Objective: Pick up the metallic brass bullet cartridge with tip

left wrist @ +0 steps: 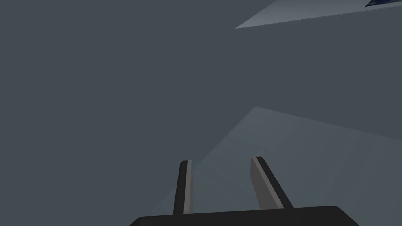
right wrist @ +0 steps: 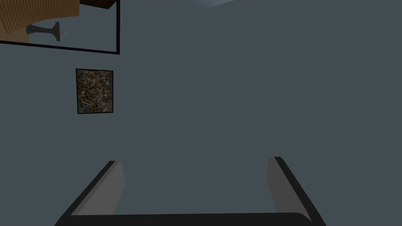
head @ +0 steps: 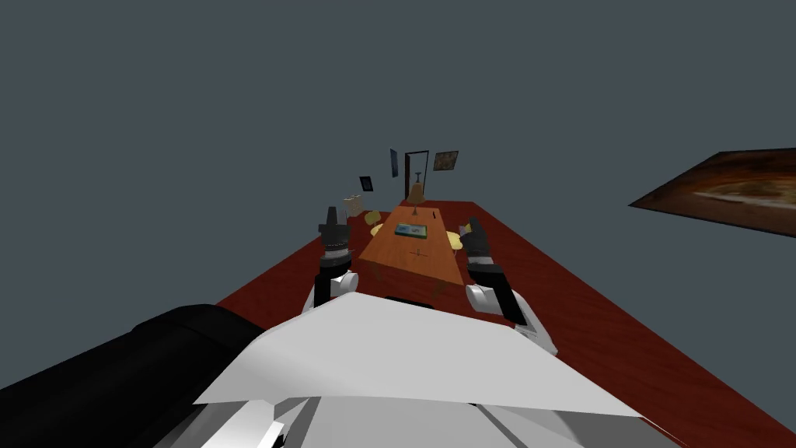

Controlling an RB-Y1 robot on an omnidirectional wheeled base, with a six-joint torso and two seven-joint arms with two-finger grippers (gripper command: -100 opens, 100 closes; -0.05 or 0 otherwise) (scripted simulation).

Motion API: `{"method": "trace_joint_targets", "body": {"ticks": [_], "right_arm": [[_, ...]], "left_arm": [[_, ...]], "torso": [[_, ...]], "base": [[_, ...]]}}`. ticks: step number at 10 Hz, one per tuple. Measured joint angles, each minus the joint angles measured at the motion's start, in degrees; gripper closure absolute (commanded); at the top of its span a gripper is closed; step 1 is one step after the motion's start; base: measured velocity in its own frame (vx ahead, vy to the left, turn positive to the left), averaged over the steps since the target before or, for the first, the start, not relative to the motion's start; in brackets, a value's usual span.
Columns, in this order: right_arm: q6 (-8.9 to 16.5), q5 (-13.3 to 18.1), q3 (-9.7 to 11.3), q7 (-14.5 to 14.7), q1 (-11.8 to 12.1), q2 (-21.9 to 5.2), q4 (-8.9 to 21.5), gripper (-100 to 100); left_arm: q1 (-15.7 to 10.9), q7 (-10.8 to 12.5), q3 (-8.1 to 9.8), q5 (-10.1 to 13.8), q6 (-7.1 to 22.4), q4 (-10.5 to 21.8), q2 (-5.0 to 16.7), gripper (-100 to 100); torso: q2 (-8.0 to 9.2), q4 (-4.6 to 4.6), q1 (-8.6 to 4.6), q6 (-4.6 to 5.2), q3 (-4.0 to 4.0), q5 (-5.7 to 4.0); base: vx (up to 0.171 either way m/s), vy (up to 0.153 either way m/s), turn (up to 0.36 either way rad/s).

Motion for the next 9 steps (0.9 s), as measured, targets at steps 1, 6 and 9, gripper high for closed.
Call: {"method": "trace_joint_targets", "body": {"ticks": [1, 6, 9], "right_arm": [[0.87, -0.37, 0.50, 1.28, -1.33, -0.37, 2.05, -100], [7.17, -3.38, 1.22, 6.57, -7.10, -4.02, 10.56, -100], [11.78, -5.15, 2.13, 10.71, -10.42, -5.73, 15.27, -100]], "left_arm": [[-0.01, 0.00, 0.00, 0.00, 0.00, 0.00, 0.00, 0], [0.00, 0.00, 0.00, 0.00, 0.00, 0.00, 0.00, 0], [0.00, 0.00, 0.00, 0.00, 0.00, 0.00, 0.00, 0]], "torso": [[-0.01, 0.00, 0.02, -0.03, -0.01, 0.01], [-0.01, 0.00, 0.03, -0.02, -0.01, 0.01], [-0.01, 0.00, 0.06, -0.01, 0.00, 0.02]], "base": [[-0.012, 0.007, 0.283], [-0.007, 0.004, 0.158], [-0.005, 0.007, 0.118]]}}
